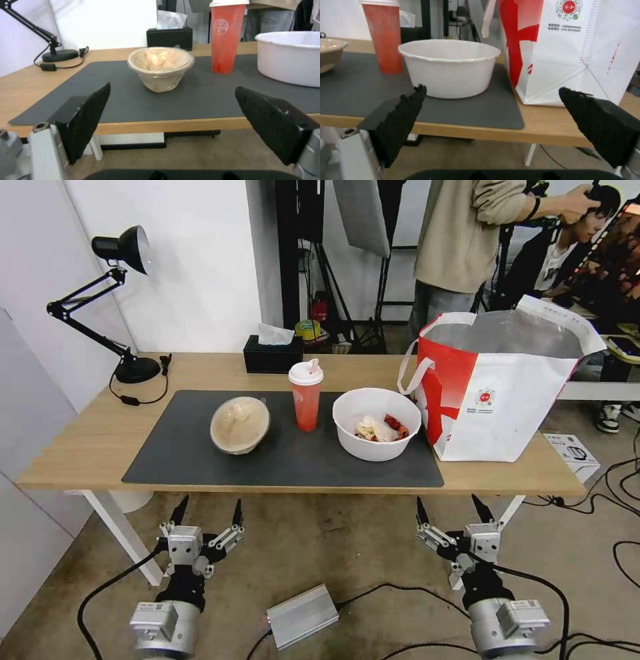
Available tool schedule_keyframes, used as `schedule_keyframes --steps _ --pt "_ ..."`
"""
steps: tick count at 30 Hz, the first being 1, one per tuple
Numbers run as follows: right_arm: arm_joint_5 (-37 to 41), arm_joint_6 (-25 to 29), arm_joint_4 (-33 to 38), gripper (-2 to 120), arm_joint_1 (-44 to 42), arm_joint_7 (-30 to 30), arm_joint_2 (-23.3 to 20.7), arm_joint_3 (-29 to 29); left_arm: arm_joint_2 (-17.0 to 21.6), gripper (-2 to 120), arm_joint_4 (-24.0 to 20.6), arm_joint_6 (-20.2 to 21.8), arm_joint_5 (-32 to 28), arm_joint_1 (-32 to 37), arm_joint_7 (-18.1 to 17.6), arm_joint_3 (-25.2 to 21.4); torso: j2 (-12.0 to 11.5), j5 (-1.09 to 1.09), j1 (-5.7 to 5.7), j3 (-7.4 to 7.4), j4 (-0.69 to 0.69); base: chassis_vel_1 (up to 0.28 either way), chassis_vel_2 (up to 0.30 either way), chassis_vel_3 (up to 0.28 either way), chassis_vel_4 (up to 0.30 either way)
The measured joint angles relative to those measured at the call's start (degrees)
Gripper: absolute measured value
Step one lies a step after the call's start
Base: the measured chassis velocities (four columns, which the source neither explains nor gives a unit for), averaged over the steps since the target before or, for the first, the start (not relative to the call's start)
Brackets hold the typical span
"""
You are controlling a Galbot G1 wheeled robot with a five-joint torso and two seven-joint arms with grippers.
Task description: Pick up the trash from the table and place it into the takeout bag.
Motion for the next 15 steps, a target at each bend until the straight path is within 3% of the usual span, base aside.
schedule_keyframes --steps 15 --pt "0.0 0.0 0.0 100 0.0 0.0 0.0 0.0 0.0 100 0.0 0.0 0.0 0.0 0.0 0.0 0.0 0.0 0.0 0.0 0.0 0.0 0.0 0.0 0.0"
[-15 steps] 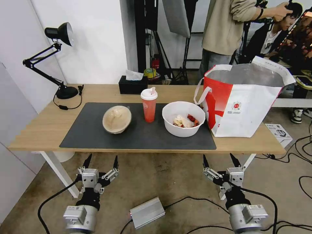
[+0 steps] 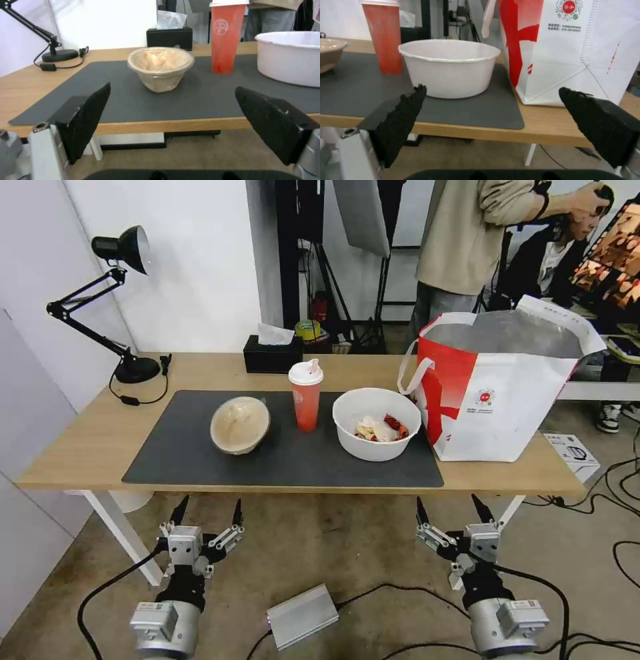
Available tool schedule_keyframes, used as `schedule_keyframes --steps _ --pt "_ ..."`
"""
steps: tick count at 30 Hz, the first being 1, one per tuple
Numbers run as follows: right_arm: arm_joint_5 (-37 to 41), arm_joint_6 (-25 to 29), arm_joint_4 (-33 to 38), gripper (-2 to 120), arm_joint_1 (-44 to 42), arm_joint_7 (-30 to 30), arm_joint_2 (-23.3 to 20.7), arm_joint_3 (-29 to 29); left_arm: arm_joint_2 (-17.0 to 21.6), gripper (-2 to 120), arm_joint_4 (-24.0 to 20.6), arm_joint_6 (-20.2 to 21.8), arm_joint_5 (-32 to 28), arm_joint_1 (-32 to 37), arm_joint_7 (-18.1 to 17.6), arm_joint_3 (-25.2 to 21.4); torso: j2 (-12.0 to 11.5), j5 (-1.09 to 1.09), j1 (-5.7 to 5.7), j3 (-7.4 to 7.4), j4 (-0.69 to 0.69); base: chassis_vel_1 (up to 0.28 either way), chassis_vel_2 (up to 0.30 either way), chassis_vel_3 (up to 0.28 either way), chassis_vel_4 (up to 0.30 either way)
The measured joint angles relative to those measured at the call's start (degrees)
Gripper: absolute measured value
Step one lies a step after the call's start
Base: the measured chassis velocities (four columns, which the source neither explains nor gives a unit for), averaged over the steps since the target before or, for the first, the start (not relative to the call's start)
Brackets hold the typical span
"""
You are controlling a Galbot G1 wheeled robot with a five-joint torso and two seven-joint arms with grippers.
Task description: Pick up the trash from the table and place it into the takeout bag.
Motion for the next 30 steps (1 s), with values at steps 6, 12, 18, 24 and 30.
schedule_keyframes --steps 6,12,18,24,30 --pt "0.0 0.0 0.0 100 0.0 0.0 0.0 0.0 0.0 100 0.0 0.0 0.0 0.0 0.0 0.0 0.0 0.0 0.0 0.0 0.0 0.0 0.0 0.0 0.0" --pt "0.0 0.0 0.0 100 0.0 0.0 0.0 0.0 0.0 100 0.0 0.0 0.0 0.0 0.0 0.0 0.0 0.0 0.0 0.0 0.0 0.0 0.0 0.0 0.0" --pt "0.0 0.0 0.0 100 0.0 0.0 0.0 0.0 0.0 100 0.0 0.0 0.0 0.0 0.0 0.0 0.0 0.0 0.0 0.0 0.0 0.0 0.0 0.0 0.0" --pt "0.0 0.0 -0.1 100 0.0 0.0 -0.1 0.0 0.0 100 0.1 -0.1 0.0 0.0 -0.1 0.0 0.0 0.01 0.0 0.0 0.0 0.0 0.0 0.0 0.0" --pt "6.8 0.7 -7.4 100 4.9 -1.1 -7.3 4.0 1.5 100 5.3 -6.8 -0.7 -3.4 -7.7 3.9 0.0 0.01 0.0 0.0 -0.01 0.0 0.0 0.0 0.0"
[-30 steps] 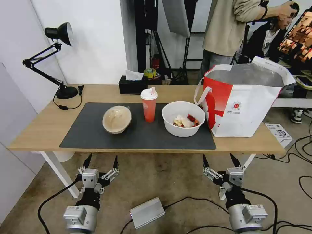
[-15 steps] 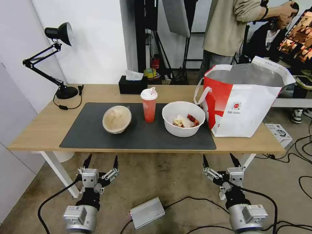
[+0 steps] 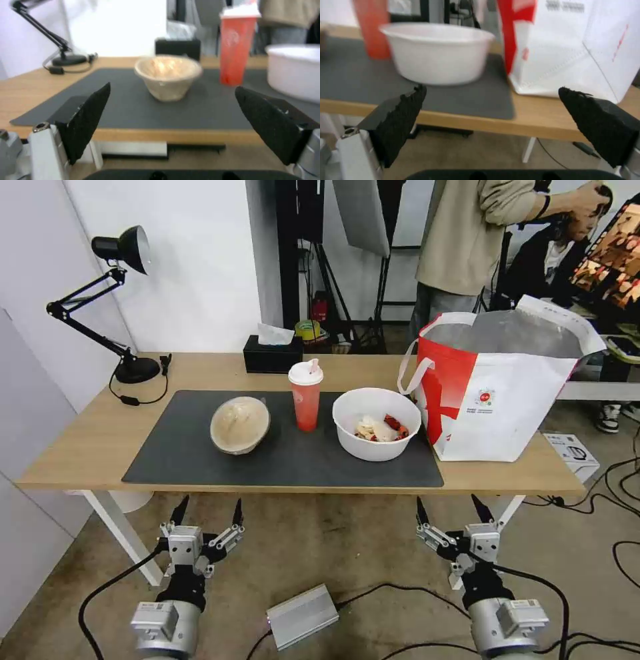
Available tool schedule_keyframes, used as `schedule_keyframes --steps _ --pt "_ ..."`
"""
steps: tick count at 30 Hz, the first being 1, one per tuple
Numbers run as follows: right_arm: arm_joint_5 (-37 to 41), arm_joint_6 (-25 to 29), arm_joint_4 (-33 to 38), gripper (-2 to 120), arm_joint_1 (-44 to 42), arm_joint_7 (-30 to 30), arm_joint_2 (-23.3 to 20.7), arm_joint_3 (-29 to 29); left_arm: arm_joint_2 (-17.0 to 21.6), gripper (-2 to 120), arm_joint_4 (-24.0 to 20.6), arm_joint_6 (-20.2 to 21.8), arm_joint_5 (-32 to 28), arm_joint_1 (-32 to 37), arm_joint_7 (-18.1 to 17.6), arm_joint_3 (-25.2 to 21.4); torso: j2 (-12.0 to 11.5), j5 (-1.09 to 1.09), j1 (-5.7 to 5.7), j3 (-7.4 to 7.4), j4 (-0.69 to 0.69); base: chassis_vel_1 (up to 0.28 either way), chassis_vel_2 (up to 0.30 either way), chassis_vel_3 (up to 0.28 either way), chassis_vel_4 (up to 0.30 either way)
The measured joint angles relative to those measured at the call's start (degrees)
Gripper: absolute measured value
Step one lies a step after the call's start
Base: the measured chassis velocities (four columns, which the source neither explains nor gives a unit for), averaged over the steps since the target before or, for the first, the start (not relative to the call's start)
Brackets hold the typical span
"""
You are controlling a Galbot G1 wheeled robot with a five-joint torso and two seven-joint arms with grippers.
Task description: Pick up the trash from the table and place it into the takeout bag.
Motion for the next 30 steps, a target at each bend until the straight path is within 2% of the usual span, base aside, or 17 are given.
schedule_keyframes --steps 1,2,3,5,8,9,11,12,13,14,17,23,30 --pt "0.0 0.0 0.0 100 0.0 0.0 0.0 0.0 0.0 100 0.0 0.0 0.0 0.0 0.0 0.0 0.0 0.0 0.0 0.0 0.0 0.0 0.0 0.0 0.0" --pt "2.5 0.3 -2.7 100 1.8 -0.4 -2.6 1.4 0.5 100 2.0 -2.5 -0.3 -1.2 -2.8 1.5 0.0 0.01 0.0 0.0 0.0 0.0 0.0 0.0 0.0" --pt "4.6 0.6 -4.9 100 3.3 -0.7 -4.8 2.7 0.8 100 2.7 -3.9 -0.7 -1.7 -4.0 2.1 0.0 -0.03 0.01 0.01 -0.02 0.0 0.0 0.0 0.0" --pt "8.0 1.1 -8.5 100 5.8 -1.2 -8.5 4.9 1.6 100 1.5 -6.1 -1.7 -1.3 -5.0 1.7 0.0 0.02 0.02 0.02 0.02 0.0 0.0 0.0 0.0" --pt "9.5 1.9 -9.4 100 6.3 -1.6 -9.6 5.3 1.8 100 -0.1 -6.5 -1.9 -0.5 -5.1 1.4 0.0 0.04 0.02 0.02 0.01 0.0 0.0 0.0 0.0" --pt "11.2 4.1 -7.8 100 5.6 -2.2 -11.0 6.1 2.0 100 -1.0 -6.5 -1.9 0.0 -5.1 0.9 0.0 0.06 0.02 0.02 0.0 0.0 0.0 0.0 0.0" --pt "11.7 4.8 -6.8 100 5.3 -2.5 -11.6 6.4 2.0 100 -1.5 -6.5 -1.8 0.2 -5.2 0.7 0.0 0.0 0.02 0.01 0.0 0.0 0.0 0.0 0.0" --pt "12.4 6.0 -4.4 100 4.5 -3.2 -12.7 6.7 2.2 100 -2.7 -6.5 -1.7 0.7 -5.1 0.3 0.0 -0.1 0.0 -0.01 0.01 0.0 0.0 0.0 0.0" --pt "12.5 6.0 -3.6 100 4.1 -3.5 -13.0 6.7 2.3 100 -3.4 -6.5 -1.6 1.0 -5.1 0.0 0.0 0.02 0.0 0.0 0.0 0.0 0.0 0.0 0.0" --pt "12.6 6.0 -2.9 100 4.0 -3.6 -13.1 6.7 2.3 100 -4.0 -6.4 -1.5 1.3 -5.1 -0.2 0.0 0.04 0.01 0.0 0.0 0.0 0.0 0.0 0.0" --pt "12.6 5.9 -1.2 100 3.7 -3.9 -13.3 6.7 2.4 100 -5.2 -6.2 -1.1 2.0 -5.0 -0.4 0.0 -0.03 0.0 0.0 0.01 0.0 0.0 0.0 0.0" --pt "13.5 4.5 2.5 100 2.6 -4.5 -13.9 6.9 3.3 100 -8.1 -5.4 0.0 4.1 -4.6 -1.6 0.0 -0.02 0.0 0.0 0.01 0.0 0.0 0.0 0.0" --pt "14.7 3.5 5.0 100 2.0 -4.8 -15.1 7.5 4.5 100 -9.1 -5.1 0.0 4.9 -4.5 -2.9 0.0 -0.01 0.0 0.0 0.0 0.0 0.0 0.0 0.0"
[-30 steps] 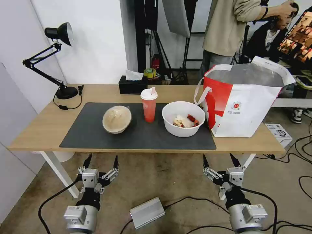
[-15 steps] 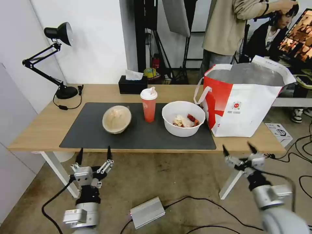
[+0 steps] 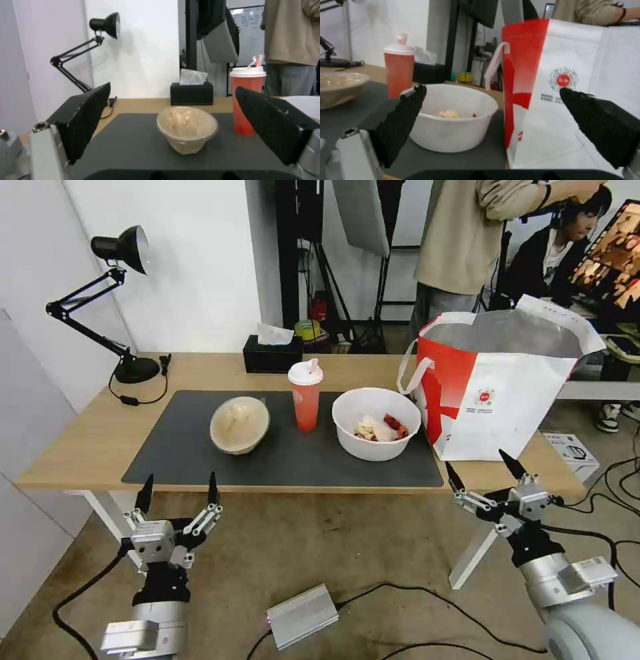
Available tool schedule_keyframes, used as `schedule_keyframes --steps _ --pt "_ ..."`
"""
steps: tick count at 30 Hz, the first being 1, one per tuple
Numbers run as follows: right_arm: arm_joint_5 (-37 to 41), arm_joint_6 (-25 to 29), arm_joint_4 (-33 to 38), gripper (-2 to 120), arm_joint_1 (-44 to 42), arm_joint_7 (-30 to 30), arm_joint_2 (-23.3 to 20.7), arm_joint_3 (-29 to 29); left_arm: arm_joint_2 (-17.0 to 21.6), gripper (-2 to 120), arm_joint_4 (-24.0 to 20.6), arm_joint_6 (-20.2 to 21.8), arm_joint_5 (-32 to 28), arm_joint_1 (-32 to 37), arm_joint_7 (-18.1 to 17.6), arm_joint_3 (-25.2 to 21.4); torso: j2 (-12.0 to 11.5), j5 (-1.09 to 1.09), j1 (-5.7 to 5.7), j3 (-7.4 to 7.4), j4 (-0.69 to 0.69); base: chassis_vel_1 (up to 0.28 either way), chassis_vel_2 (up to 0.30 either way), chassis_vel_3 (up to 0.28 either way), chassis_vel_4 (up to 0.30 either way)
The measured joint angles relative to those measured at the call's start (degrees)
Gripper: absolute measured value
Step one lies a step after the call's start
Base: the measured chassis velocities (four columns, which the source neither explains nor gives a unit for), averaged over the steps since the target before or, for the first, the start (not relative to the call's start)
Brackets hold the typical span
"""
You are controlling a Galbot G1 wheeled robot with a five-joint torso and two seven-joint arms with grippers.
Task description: Pick up the trash from the table and place it into the takeout bag.
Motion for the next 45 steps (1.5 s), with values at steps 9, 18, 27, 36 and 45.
schedule_keyframes --steps 9,18,27,36,45 --pt "1.4 -1.4 1.4 100 1.3 -1.1 -5.5 -0.6 0.1 100 0.0 0.1 0.0 -0.2 0.2 0.0 0.0 0.01 0.0 0.0 0.0 0.0 0.0 0.0 0.0" --pt "6.2 -2.8 1.1 100 4.6 -1.3 -16.8 -1.4 0.1 100 1.0 0.2 0.8 -1.2 0.7 1.7 0.0 0.0 0.0 0.0 0.0 0.0 0.0 0.0 0.0" --pt "8.1 -3.4 -0.7 100 9.5 -2.9 -23.2 -4.8 0.6 100 1.3 -0.1 1.2 -0.8 1.0 1.4 0.0 0.01 0.0 0.0 0.0 0.0 0.0 0.0 0.0" --pt "11.5 -3.6 -5.8 100 19.3 -5.2 -29.9 -10.6 0.5 100 1.2 -0.4 1.2 -0.7 1.1 0.9 0.0 0.0 0.0 0.01 0.01 0.0 0.0 0.0 0.0" --pt "11.8 -3.6 -11.9 100 29.9 -7.1 -31.6 -21.6 0.5 100 1.6 -0.9 0.9 -0.9 1.4 0.3 0.0 0.01 0.0 0.01 0.0 0.0 0.0 0.0 0.0"
